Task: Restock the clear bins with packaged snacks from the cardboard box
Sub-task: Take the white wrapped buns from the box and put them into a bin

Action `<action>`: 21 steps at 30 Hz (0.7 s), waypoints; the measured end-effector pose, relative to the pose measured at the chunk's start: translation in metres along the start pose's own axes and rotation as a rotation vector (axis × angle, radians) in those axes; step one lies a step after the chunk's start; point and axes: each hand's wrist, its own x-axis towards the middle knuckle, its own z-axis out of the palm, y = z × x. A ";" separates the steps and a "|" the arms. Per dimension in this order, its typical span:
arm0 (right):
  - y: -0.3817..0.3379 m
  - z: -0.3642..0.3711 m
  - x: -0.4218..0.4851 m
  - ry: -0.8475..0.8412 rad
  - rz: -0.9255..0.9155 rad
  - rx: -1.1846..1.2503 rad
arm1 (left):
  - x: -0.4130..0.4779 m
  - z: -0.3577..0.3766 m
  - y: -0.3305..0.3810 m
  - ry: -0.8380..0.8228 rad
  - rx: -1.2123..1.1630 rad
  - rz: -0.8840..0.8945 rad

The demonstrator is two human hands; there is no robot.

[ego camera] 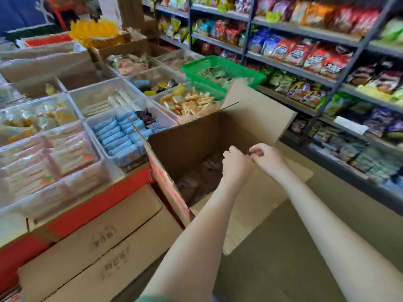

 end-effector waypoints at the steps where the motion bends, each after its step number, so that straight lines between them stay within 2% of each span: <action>1: 0.014 0.001 0.013 -0.027 0.032 -0.014 | 0.017 0.013 -0.006 -0.043 0.031 -0.047; 6: 0.052 0.033 0.111 -0.226 0.047 -0.098 | 0.115 0.053 -0.051 -0.103 0.111 -0.254; 13: 0.097 0.126 0.219 -0.802 0.158 -0.382 | 0.192 0.067 -0.152 -0.100 0.065 -0.704; 15: 0.103 0.146 0.238 -0.960 0.136 -0.507 | 0.200 0.069 -0.171 -0.056 -0.025 -0.839; 19: 0.096 0.166 0.263 -1.172 0.122 -0.569 | 0.207 0.075 -0.202 0.022 -0.467 -1.070; 21: 0.098 0.182 0.274 -1.274 0.154 -0.649 | 0.206 0.076 -0.210 0.074 -0.506 -1.136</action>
